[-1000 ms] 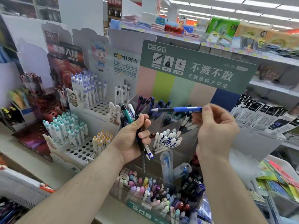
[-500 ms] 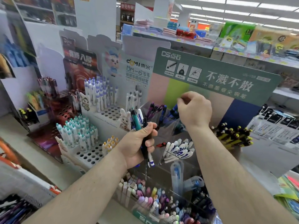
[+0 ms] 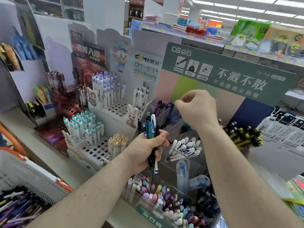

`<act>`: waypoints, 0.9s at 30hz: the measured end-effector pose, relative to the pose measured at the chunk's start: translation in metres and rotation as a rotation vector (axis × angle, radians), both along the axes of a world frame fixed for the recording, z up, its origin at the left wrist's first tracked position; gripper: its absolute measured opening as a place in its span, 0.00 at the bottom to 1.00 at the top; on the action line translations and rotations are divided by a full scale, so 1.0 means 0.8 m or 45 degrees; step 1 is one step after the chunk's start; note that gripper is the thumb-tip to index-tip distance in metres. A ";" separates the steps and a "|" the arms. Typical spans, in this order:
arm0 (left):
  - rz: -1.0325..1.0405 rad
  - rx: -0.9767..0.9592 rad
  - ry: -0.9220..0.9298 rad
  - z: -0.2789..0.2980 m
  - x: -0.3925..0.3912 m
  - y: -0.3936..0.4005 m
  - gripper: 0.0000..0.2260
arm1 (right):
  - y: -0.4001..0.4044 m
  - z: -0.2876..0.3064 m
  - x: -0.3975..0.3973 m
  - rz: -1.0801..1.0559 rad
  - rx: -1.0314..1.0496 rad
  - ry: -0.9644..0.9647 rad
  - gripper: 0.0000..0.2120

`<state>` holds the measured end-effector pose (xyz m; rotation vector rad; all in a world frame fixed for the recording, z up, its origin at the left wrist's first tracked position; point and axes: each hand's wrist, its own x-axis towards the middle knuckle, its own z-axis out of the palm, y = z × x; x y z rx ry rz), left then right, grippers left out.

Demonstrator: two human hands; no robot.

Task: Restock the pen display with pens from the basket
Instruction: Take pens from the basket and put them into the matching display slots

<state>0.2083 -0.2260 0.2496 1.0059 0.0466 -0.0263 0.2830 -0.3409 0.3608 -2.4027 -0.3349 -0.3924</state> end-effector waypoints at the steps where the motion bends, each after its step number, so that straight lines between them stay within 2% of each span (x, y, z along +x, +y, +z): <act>1: -0.014 0.011 -0.004 -0.001 -0.001 -0.001 0.10 | -0.001 -0.005 -0.016 0.120 0.064 0.119 0.08; 3: -0.059 0.047 -0.006 -0.002 -0.004 -0.006 0.09 | -0.003 -0.021 -0.037 0.295 0.014 0.373 0.14; 5: -0.096 0.097 -0.017 -0.004 -0.007 -0.010 0.07 | -0.009 -0.038 -0.045 0.379 -0.018 0.508 0.16; 8: -0.128 0.141 -0.057 -0.011 -0.013 -0.015 0.08 | -0.023 -0.052 -0.052 0.465 0.205 0.578 0.14; 12: -0.103 0.051 -0.060 -0.019 -0.021 -0.016 0.15 | -0.041 -0.061 -0.058 0.369 0.385 0.477 0.15; 18: 0.022 -0.055 0.163 -0.039 -0.028 0.001 0.09 | -0.074 -0.062 -0.061 0.149 0.999 0.335 0.07; 21: 0.031 -0.234 0.116 -0.046 -0.031 0.008 0.12 | -0.079 -0.074 -0.063 0.010 1.054 0.304 0.07; 23: -0.037 -0.433 0.013 -0.049 -0.032 0.011 0.18 | -0.079 -0.085 -0.066 -0.046 1.051 0.314 0.08; 25: -0.195 -0.692 -0.126 -0.054 -0.031 0.017 0.19 | -0.075 -0.093 -0.069 -0.060 1.083 0.380 0.07; 27: -0.411 -0.940 -0.276 -0.061 -0.029 0.022 0.16 | -0.069 -0.100 -0.072 -0.040 1.128 0.456 0.06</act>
